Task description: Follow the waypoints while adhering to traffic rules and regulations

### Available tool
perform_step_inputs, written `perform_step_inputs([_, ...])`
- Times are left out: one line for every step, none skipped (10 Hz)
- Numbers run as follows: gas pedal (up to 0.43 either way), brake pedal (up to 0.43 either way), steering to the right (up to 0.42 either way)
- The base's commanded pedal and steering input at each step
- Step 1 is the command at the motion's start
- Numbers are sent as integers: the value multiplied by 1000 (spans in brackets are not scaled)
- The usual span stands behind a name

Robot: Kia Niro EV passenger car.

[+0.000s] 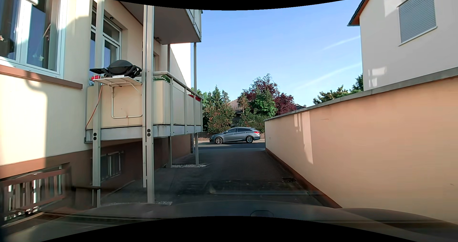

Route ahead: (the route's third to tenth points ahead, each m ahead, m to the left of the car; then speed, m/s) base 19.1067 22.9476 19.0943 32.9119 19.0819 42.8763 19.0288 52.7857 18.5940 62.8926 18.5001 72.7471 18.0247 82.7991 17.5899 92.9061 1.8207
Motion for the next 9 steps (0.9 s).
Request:
perform_step_inputs([0,0,-37])
perform_step_inputs([0,0,-43])
perform_step_inputs([0,0,-43])
perform_step_inputs([0,0,-43])
perform_step_inputs([0,0,-46])
perform_step_inputs([0,0,-50])
perform_step_inputs([0,0,-51])
perform_step_inputs([0,0,-51])
perform_step_inputs([0,0,-51])
